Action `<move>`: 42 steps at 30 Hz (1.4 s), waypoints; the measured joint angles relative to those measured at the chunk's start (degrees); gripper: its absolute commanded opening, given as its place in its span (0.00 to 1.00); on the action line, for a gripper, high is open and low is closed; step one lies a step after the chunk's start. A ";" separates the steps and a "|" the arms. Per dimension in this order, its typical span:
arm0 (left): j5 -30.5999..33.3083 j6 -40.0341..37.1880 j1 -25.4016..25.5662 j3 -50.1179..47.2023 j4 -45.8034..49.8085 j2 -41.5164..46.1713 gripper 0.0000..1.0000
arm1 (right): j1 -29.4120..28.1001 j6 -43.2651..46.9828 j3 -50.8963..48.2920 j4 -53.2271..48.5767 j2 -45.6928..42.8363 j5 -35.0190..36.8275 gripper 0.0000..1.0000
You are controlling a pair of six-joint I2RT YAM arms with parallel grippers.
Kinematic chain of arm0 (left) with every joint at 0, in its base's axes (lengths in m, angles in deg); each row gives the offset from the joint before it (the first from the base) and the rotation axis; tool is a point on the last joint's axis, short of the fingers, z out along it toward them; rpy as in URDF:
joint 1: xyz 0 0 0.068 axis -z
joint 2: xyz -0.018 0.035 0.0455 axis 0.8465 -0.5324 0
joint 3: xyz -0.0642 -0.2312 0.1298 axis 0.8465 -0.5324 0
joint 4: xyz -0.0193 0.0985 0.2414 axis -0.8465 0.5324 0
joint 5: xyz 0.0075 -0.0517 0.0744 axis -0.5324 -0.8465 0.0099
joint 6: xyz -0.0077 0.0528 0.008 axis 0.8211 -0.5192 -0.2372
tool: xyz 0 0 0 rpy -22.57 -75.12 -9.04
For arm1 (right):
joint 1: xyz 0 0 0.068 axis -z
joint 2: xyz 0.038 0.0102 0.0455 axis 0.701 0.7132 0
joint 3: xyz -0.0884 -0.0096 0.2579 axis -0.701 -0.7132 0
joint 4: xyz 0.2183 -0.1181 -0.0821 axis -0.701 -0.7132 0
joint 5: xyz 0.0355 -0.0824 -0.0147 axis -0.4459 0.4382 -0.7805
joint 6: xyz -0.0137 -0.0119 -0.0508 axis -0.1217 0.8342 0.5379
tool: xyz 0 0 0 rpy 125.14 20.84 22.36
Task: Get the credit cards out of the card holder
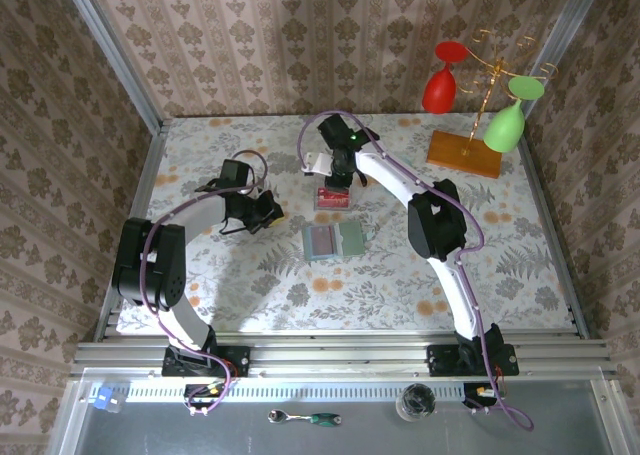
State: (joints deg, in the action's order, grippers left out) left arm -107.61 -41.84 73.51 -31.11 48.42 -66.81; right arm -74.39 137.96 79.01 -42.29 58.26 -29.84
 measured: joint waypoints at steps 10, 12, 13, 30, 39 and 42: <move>-0.22 0.00 -0.04 -0.46 -0.33 0.00 0.01 | -0.02 0.04 -1.92 2.10 -1.07 0.81 0.47; -0.22 0.00 -0.04 -0.48 -0.46 0.00 0.01 | -0.02 -0.15 -2.49 2.62 -1.66 1.03 0.47; -0.26 0.00 -0.04 -0.48 -0.48 0.00 0.01 | -0.02 -0.31 -2.69 2.84 -1.97 1.11 0.48; -0.39 1.27 4.02 -1.90 -3.21 0.00 0.00 | -0.76 -26.40 -21.18 9.07 -18.91 -2.34 0.48; -0.35 2.80 9.46 -5.81 -6.56 0.00 0.00 | -0.76 -52.65 -40.50 18.05 -28.98 -8.63 0.45; -0.15 3.43 10.43 -7.52 -7.43 0.00 0.00 | -0.83 -60.52 -45.83 21.70 -30.95 -11.67 0.45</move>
State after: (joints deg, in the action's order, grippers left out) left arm -107.76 -38.41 83.94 -38.63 40.99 -66.81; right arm -75.23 77.43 33.18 -20.58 27.31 -41.51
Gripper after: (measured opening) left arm 0.050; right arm 0.450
